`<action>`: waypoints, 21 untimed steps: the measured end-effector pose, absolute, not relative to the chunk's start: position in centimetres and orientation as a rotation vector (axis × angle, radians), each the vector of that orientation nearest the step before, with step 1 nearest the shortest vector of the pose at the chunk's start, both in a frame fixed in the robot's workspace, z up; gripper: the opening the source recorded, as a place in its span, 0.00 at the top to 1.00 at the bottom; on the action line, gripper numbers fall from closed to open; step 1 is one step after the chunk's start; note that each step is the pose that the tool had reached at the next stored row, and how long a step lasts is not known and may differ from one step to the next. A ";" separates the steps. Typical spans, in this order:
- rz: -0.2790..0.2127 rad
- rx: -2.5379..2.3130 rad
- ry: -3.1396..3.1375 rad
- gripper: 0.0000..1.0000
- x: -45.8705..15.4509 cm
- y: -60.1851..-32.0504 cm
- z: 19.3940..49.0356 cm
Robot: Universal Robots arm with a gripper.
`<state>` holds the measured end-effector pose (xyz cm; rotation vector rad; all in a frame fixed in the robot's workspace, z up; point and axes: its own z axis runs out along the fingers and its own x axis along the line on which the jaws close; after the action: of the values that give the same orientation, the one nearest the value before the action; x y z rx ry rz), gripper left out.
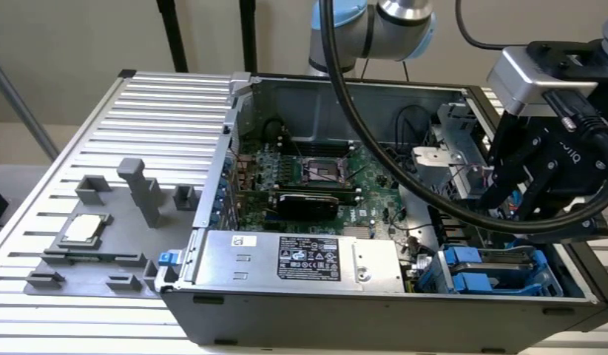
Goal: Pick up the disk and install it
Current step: 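Insert the disk into the insertion slot, then insert the first disk wire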
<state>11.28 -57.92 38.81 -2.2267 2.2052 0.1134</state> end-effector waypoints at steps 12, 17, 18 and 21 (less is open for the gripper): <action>0.121 -2.223 2.201 0.00 11.3 -57.9 38.8; 0.123 -2.222 2.200 1.00 12.8 -57.9 38.8; 0.124 -2.222 2.200 1.00 13.3 -57.9 38.8; 0.124 -2.222 2.200 1.00 14.6 -57.9 38.8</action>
<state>14.59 -57.92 38.81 -2.2223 2.2003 0.1239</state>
